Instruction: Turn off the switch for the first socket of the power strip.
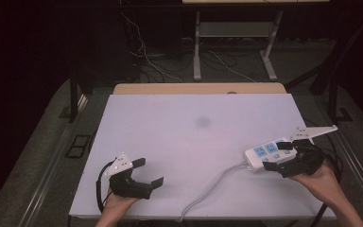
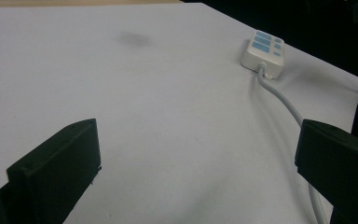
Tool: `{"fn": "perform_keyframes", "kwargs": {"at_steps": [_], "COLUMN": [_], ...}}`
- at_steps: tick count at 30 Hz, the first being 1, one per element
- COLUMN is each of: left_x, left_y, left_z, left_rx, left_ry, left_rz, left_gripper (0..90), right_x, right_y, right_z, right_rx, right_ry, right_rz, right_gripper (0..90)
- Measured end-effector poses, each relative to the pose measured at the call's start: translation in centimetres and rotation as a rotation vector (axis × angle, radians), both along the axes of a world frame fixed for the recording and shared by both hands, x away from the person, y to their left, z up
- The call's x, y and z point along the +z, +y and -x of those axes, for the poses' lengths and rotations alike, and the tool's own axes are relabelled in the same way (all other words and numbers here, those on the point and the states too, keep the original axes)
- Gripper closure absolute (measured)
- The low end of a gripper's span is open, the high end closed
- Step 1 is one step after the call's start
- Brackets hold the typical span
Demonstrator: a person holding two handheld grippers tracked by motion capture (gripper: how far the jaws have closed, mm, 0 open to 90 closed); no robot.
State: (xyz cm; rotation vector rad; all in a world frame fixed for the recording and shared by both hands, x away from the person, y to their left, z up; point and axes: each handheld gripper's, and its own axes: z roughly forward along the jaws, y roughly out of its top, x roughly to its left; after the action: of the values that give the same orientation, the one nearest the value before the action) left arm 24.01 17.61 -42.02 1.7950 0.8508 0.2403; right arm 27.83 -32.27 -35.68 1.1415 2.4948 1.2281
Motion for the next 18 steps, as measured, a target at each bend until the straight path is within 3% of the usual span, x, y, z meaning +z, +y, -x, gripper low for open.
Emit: {"fn": "perform_keyframes", "kwargs": {"at_steps": [8,18], "left_x": [0.0,-0.1], "left_y": [0.0,0.0], "left_z": [0.0,0.0], "left_rx": [-0.002,-0.003], "left_ry": [0.001,0.001], "left_rz": [-0.001,-0.001], "left_gripper": [0.0,0.0], "right_x": [0.2,0.1], "right_y": [-0.3,-1.1], "right_z": [-1.2,-2.7], "right_rx": [-0.003,-0.019], "right_ry": [0.017,0.044], "right_rz": [0.051,0.075], "right_gripper": [0.4,0.4]}}
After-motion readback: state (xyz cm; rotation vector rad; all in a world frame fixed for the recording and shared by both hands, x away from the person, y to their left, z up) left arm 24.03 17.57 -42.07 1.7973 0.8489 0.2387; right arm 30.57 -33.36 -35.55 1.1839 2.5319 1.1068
